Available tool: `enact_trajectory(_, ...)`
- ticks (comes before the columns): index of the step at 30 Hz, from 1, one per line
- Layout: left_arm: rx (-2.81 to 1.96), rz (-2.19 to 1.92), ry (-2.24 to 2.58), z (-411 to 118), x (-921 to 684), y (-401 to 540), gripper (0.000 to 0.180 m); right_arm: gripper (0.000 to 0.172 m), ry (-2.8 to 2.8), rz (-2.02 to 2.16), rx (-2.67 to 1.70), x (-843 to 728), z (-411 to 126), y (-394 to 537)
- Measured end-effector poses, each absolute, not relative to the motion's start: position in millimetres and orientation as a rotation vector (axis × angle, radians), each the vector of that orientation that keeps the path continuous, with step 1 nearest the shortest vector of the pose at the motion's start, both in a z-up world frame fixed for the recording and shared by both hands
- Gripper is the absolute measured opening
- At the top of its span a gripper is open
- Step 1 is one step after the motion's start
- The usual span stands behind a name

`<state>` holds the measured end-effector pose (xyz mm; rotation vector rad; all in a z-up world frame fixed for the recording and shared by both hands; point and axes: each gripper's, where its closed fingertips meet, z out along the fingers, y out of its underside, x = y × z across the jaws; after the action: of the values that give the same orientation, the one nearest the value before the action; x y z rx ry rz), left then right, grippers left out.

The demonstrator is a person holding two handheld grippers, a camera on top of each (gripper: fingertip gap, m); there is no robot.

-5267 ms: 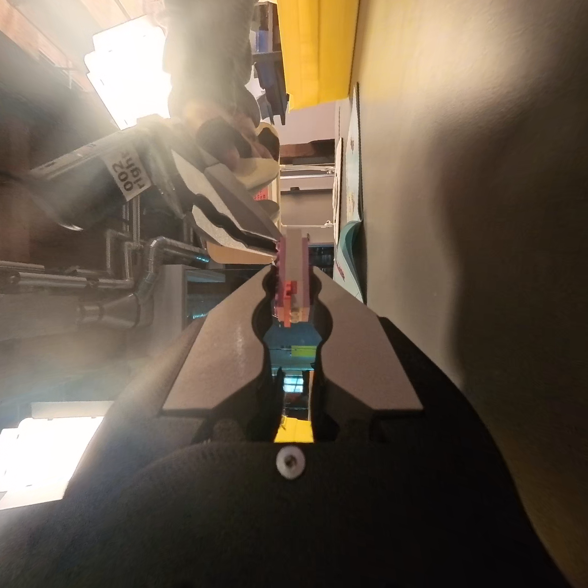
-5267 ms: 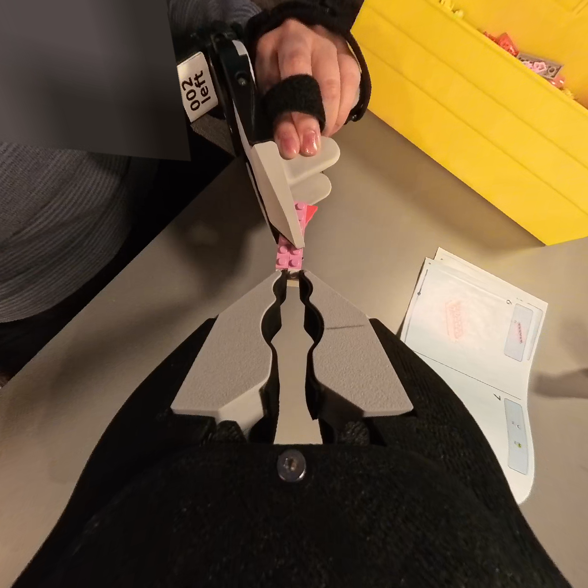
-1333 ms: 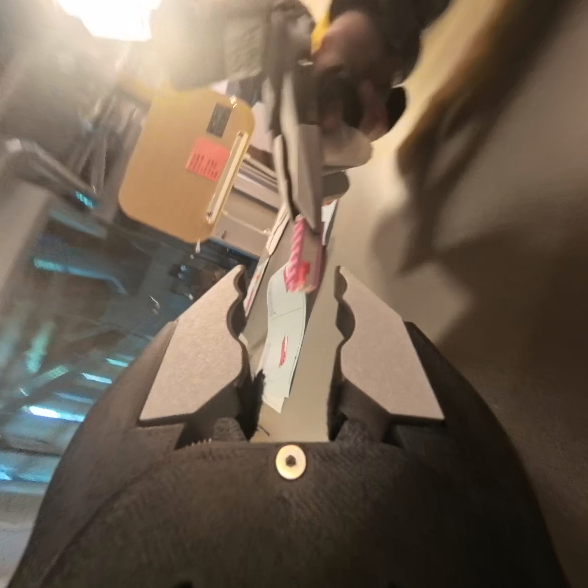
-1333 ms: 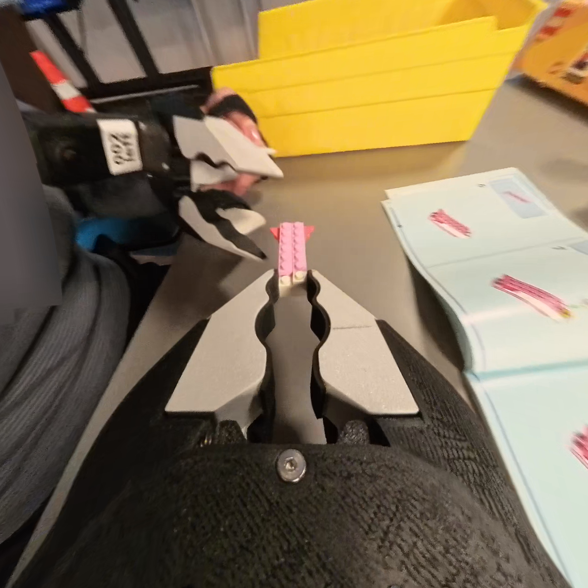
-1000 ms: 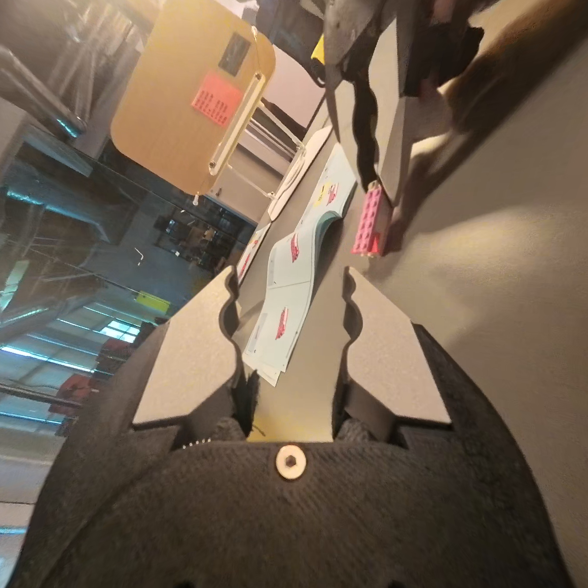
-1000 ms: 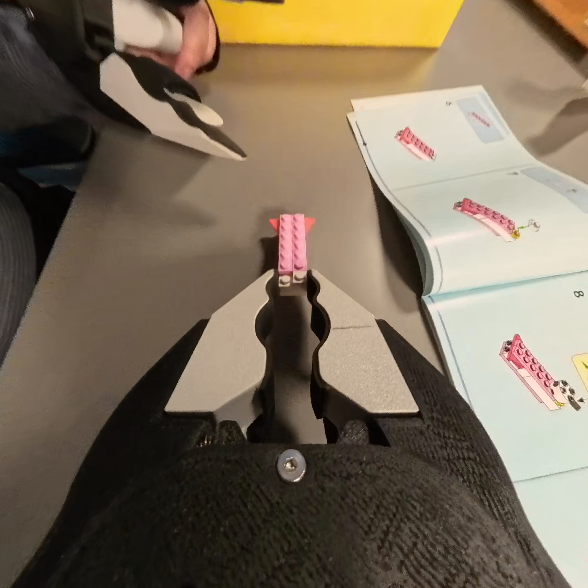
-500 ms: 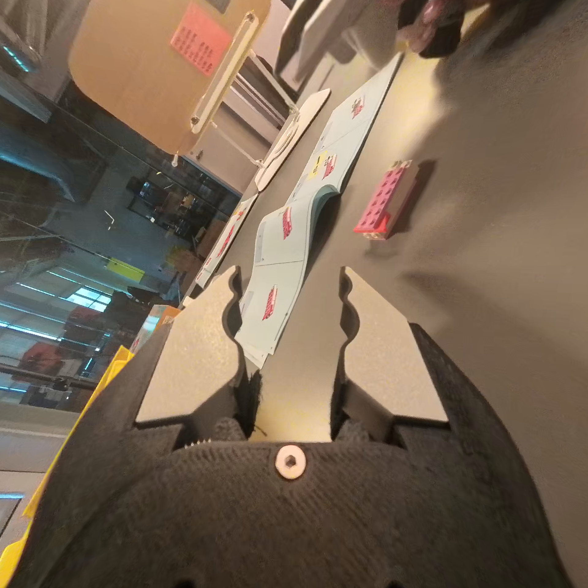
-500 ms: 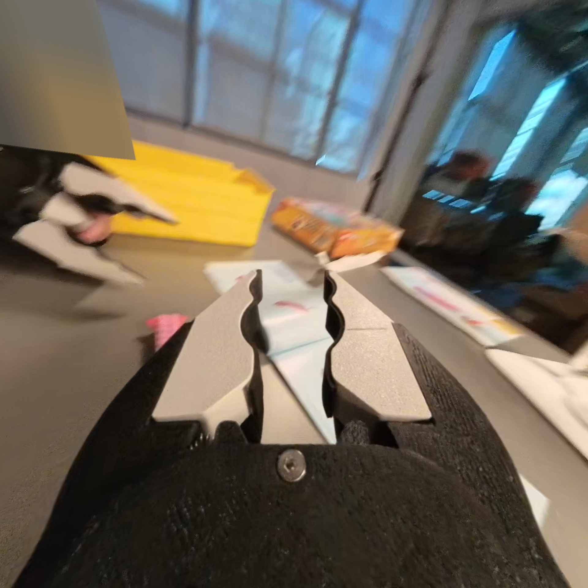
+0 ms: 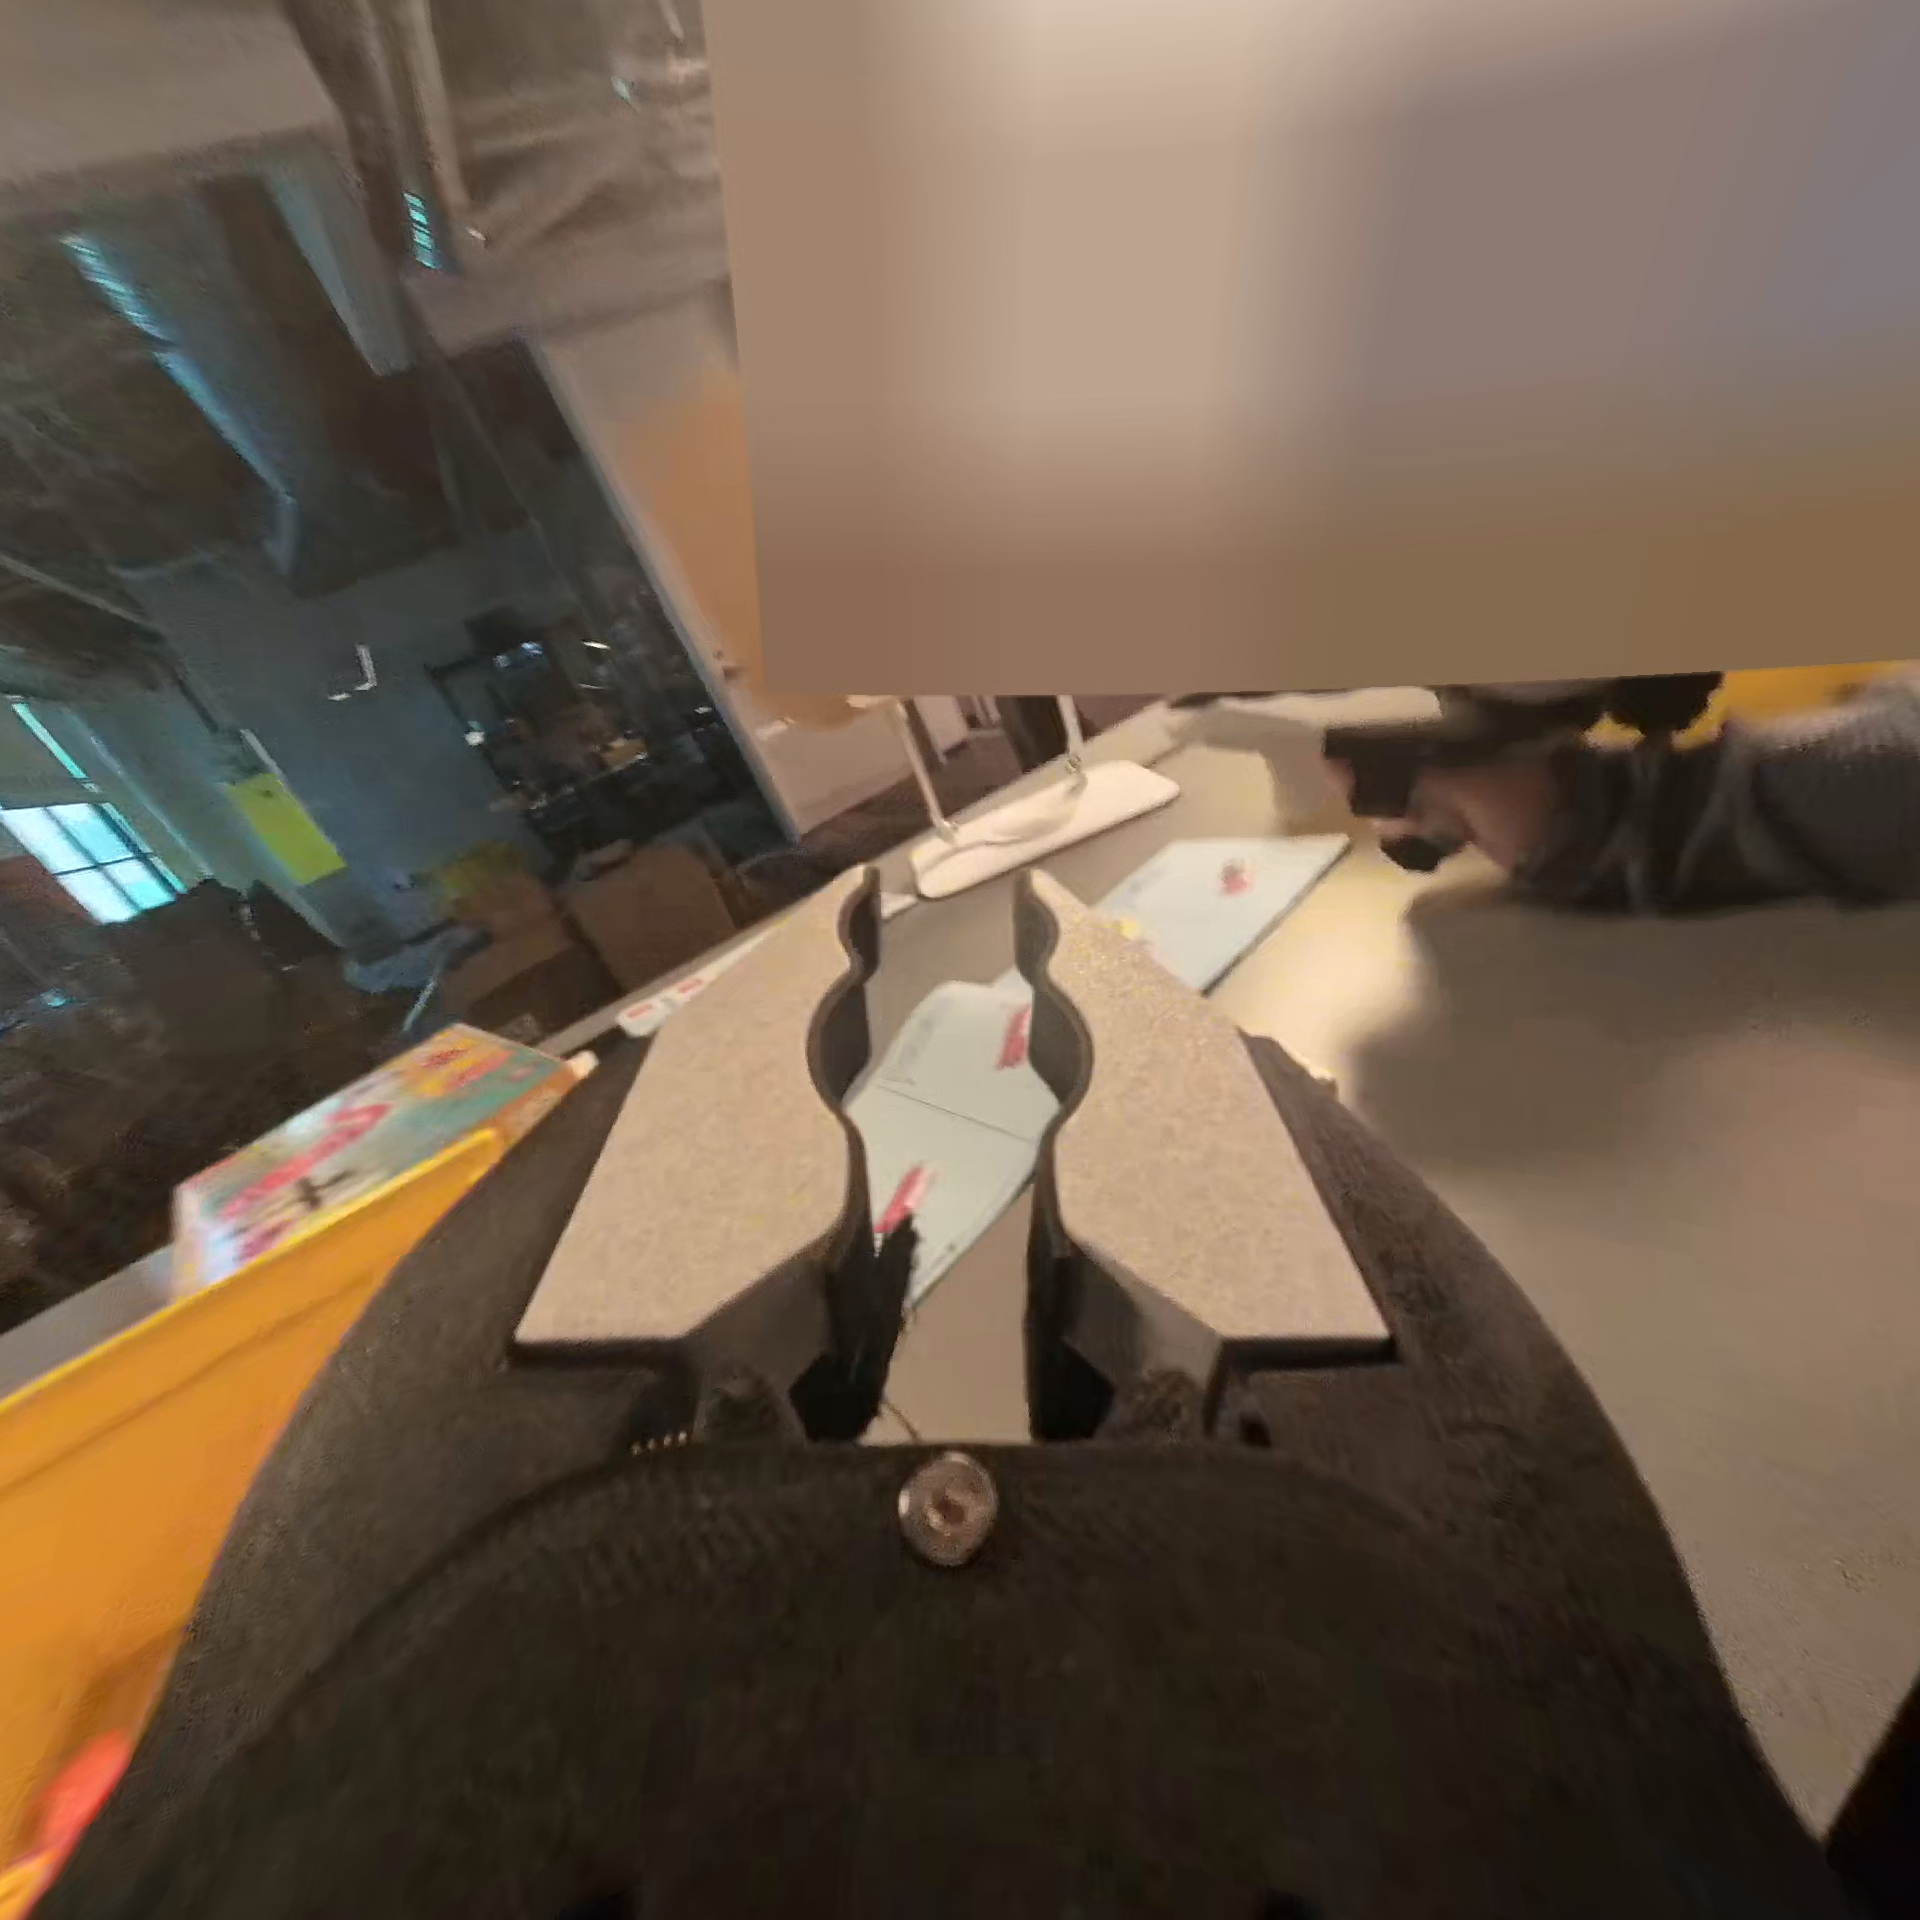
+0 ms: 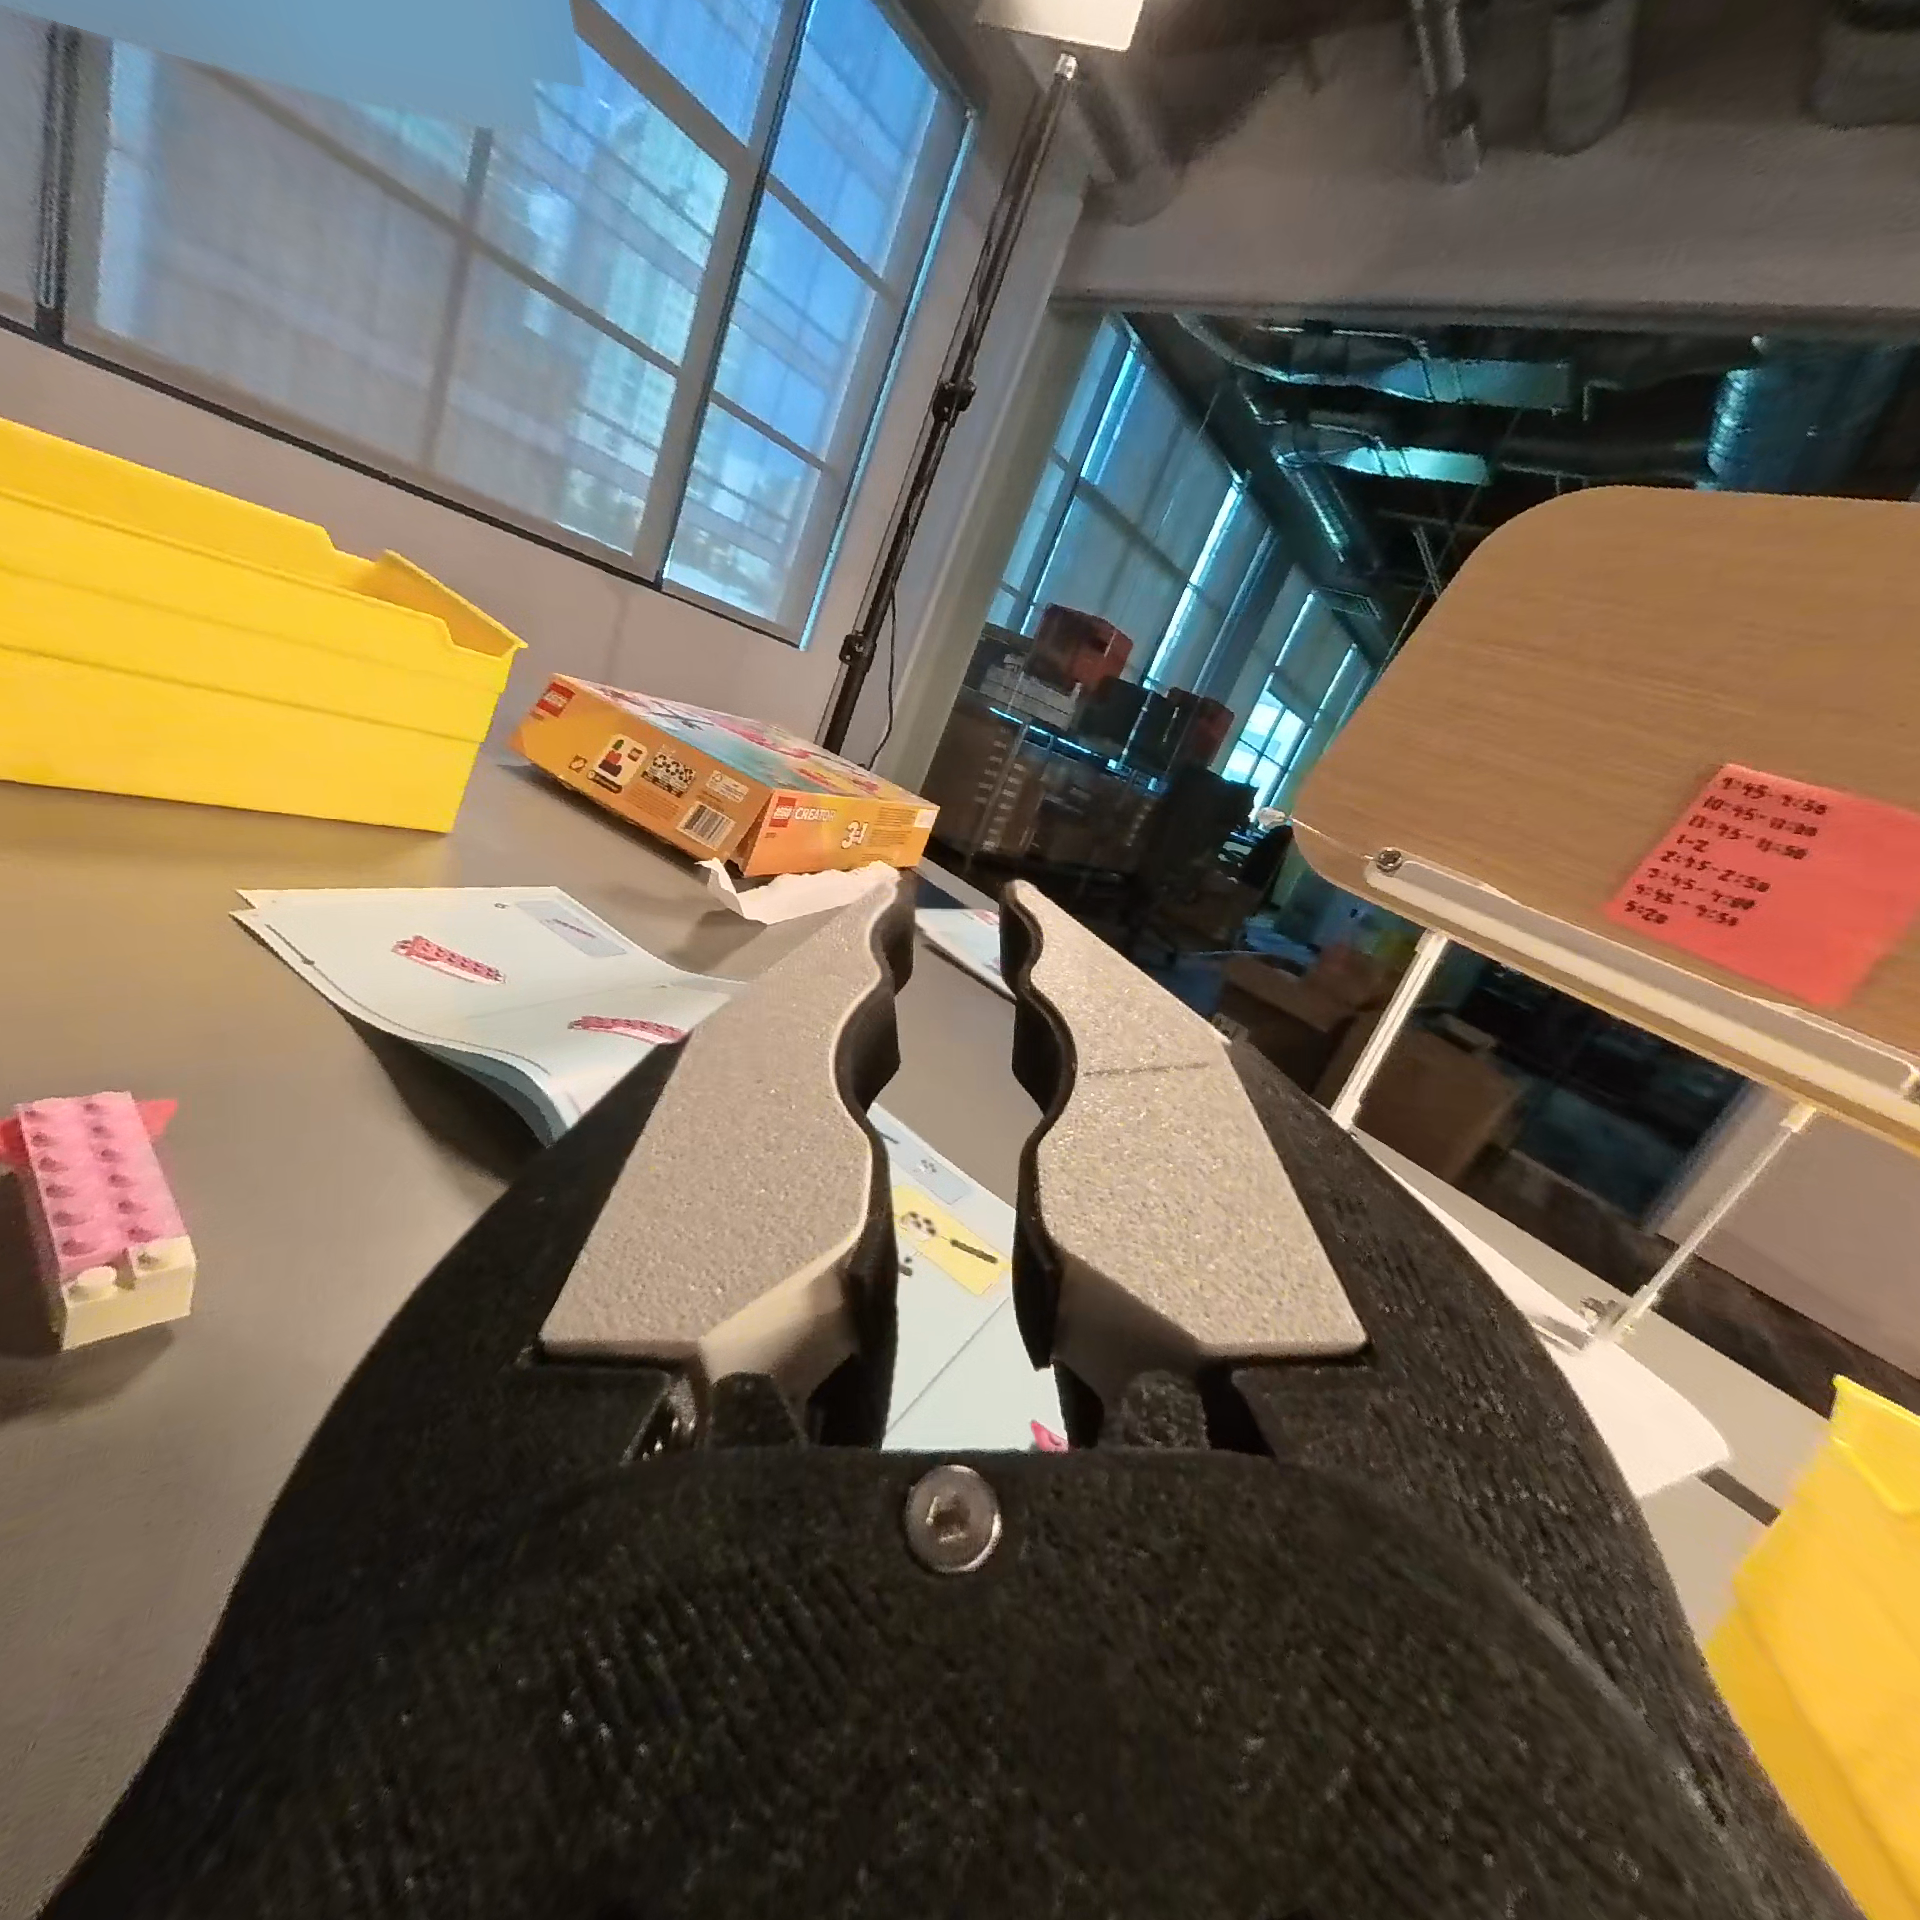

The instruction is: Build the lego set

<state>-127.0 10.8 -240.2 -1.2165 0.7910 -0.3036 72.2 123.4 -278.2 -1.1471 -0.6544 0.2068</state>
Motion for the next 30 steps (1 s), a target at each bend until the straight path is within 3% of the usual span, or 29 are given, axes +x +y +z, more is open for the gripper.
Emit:
enact_trajectory(3,-1.208,-0.265,0.661,-202,-180,9,0.004,0.014,-0.620,0.191,-1.173,78,-279,129)
enact_trajectory(7,-1.354,-0.148,0.400,-191,-278,31,0.000,0.014,-0.585,0.135,-1.183,87,-279,134)
enact_trajectory(11,-1.552,-0.015,0.303,-213,-344,59,0.002,0.013,-0.571,0.081,-1.197,93,-280,139)
enact_trajectory(15,-1.771,0.048,0.538,-249,-355,91,0.025,0.013,-0.582,0.040,-1.225,92,-286,147)
enact_trajectory(20,-2.087,-0.128,0.779,-301,-346,120,0.040,0.012,-0.588,-0.041,-1.239,94,-289,154)
enact_trajectory(26,-2.258,-0.226,0.946,-335,-337,135,0.038,0.010,-0.560,-0.110,-1.257,101,-289,163)
enact_trajectory(30,-2.365,-0.350,1.110,-359,-326,123,0.016,0.009,-0.504,-0.094,-1.269,104,-288,171)
